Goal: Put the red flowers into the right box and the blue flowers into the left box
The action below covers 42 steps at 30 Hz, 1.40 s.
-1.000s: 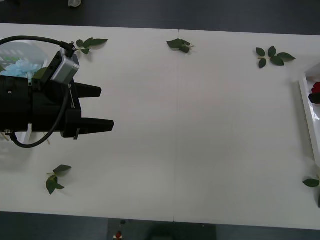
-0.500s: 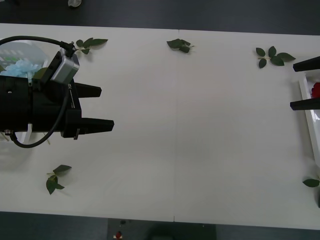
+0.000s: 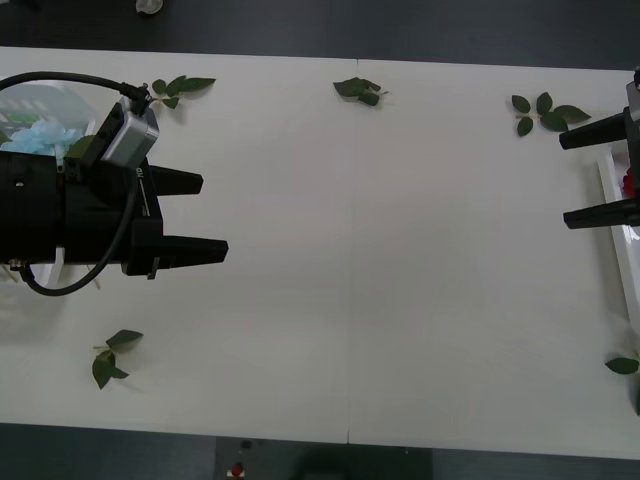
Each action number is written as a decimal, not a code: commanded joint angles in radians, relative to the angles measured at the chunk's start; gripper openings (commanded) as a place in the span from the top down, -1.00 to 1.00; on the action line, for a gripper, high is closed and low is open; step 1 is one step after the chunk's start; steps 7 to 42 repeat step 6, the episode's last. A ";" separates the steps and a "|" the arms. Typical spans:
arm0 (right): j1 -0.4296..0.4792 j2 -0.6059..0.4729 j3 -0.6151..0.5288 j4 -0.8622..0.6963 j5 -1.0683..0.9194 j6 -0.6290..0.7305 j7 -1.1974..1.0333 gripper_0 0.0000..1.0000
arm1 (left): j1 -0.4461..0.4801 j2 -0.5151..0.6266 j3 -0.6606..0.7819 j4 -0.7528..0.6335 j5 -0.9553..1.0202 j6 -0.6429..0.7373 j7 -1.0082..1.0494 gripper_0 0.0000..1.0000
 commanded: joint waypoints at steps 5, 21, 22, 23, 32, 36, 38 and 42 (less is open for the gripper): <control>-0.017 -0.012 -0.006 -0.027 0.001 -0.003 -0.001 -1.00 | -0.007 0.020 0.007 -0.016 0.010 -0.002 -0.053 -1.00; -0.017 -0.012 -0.006 -0.027 0.001 -0.003 -0.001 -1.00 | -0.007 0.020 0.007 -0.016 0.010 -0.002 -0.053 -1.00; -0.017 -0.012 -0.006 -0.027 0.001 -0.003 -0.001 -1.00 | -0.007 0.020 0.007 -0.016 0.010 -0.002 -0.053 -1.00; -0.017 -0.012 -0.006 -0.027 0.001 -0.003 -0.001 -1.00 | -0.007 0.020 0.007 -0.016 0.010 -0.002 -0.053 -1.00; -0.017 -0.012 -0.006 -0.027 0.001 -0.003 -0.001 -1.00 | -0.007 0.020 0.007 -0.016 0.010 -0.002 -0.053 -1.00; -0.017 -0.012 -0.006 -0.027 0.001 -0.003 -0.001 -1.00 | -0.007 0.020 0.007 -0.016 0.010 -0.002 -0.053 -1.00; -0.017 -0.012 -0.006 -0.027 0.001 -0.003 -0.001 -1.00 | -0.007 0.020 0.007 -0.016 0.010 -0.002 -0.053 -1.00; -0.017 -0.012 -0.006 -0.027 0.001 -0.003 -0.001 -1.00 | -0.007 0.020 0.007 -0.016 0.010 -0.002 -0.053 -1.00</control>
